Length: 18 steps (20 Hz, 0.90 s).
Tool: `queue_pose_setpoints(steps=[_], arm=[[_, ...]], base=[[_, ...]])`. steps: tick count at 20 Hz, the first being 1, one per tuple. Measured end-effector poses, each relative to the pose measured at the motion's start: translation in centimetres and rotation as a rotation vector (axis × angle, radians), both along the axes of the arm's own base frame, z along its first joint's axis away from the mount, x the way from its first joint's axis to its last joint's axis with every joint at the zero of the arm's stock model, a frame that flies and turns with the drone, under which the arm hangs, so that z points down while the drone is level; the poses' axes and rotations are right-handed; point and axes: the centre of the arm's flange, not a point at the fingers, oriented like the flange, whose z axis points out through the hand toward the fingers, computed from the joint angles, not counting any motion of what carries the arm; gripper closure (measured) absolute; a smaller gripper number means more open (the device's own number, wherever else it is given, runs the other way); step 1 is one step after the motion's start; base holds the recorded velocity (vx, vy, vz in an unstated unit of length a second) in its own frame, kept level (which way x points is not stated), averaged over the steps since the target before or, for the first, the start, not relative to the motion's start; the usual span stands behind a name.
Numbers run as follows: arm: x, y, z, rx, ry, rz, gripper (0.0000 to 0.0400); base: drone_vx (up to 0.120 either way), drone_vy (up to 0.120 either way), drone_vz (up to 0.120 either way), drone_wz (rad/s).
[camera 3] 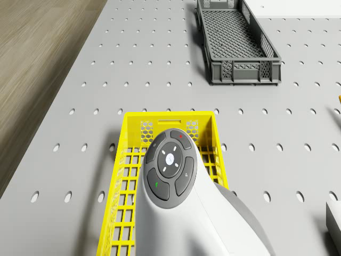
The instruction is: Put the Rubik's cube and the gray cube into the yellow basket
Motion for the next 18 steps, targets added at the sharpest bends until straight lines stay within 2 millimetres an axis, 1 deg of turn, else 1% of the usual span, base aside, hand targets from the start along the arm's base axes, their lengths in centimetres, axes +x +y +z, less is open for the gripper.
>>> queue_pose_setpoints(steps=[4,9,11,18], arm=[[0.0,0.0,-1.5,0.0,0.0,0.0,0.0002],[0.0,0.0,-2.4,-0.001,0.0,0.0,0.0001],[0.0,0.0,-2.6,-0.001,0.0,0.0,0.0],[0.0,0.0,-2.8,-0.001,0.001,0.0,0.0]], base=[[0.0,0.0,0.12,0.0],[0.0,0.0,0.12,0.0],[0.0,-0.1,0.08,0.0],[0.006,-0.12,0.0,0.0]])
